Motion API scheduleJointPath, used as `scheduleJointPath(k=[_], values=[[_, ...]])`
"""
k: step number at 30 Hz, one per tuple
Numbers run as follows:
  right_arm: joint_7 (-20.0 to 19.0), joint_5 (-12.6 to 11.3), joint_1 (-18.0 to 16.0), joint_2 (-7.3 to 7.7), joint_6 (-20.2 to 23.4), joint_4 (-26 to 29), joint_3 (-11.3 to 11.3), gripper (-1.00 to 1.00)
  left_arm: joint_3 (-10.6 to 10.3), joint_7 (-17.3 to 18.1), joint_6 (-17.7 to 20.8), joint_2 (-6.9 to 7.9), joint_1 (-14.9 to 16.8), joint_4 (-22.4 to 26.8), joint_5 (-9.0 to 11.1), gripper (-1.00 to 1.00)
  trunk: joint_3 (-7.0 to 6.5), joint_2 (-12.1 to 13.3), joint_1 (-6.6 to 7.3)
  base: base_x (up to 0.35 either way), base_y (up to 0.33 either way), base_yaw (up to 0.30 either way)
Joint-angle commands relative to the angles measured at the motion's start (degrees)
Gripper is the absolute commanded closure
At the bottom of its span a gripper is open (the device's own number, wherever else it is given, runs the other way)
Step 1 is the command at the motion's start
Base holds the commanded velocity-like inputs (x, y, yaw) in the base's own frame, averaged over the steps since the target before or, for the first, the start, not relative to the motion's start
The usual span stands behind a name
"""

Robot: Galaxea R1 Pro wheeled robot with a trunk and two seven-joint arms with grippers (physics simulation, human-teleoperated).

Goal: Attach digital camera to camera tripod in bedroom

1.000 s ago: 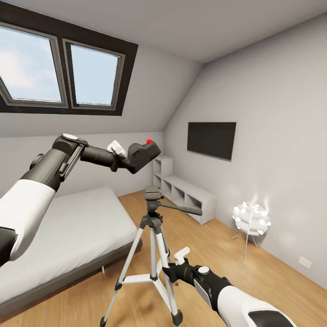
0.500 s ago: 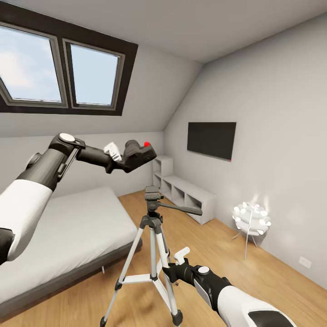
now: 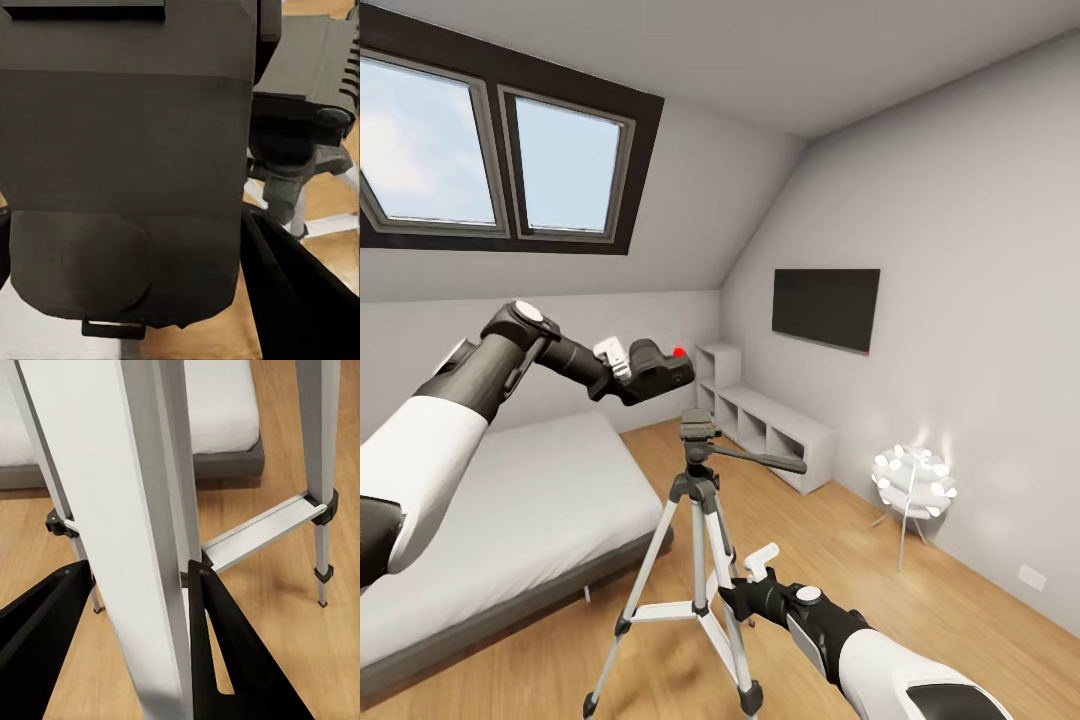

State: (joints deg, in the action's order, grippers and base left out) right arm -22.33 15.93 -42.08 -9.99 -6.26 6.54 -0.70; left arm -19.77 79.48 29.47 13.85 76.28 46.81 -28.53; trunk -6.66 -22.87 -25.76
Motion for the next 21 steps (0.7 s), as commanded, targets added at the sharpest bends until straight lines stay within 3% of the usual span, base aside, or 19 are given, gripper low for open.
scheduleJointPath(k=[1,5,7,15,21], values=[[0.01,0.42,-0.02,0.00,-0.15,-0.04,1.29,1.00,-0.08,1.32,-0.63,0.01,0.02,-0.13,-1.74,1.00,0.03,-0.05,-0.02,0.000,0.000,0.000],[0.01,0.42,-0.02,0.00,-0.15,-0.04,1.30,1.00,0.21,2.90,-6.05,0.01,0.01,-0.44,-4.31,1.00,0.03,-0.05,-0.02,0.000,0.000,0.000],[0.01,0.42,-0.02,0.00,-0.15,-0.04,1.30,1.00,0.27,2.87,-6.63,-0.02,0.01,-0.34,-4.49,1.00,0.03,-0.05,-0.02,0.000,0.000,0.000],[0.01,0.57,-0.02,0.00,-0.15,-0.08,1.32,1.00,1.02,1.29,-9.06,-1.44,0.00,0.84,-3.86,1.00,0.03,-0.05,-0.02,0.000,0.000,0.000],[0.07,0.49,-0.02,0.00,-0.15,-0.11,1.32,1.00,1.81,1.21,-11.84,-4.05,0.00,-1.47,-3.49,1.00,0.03,-0.05,-0.02,0.000,0.000,0.000]])
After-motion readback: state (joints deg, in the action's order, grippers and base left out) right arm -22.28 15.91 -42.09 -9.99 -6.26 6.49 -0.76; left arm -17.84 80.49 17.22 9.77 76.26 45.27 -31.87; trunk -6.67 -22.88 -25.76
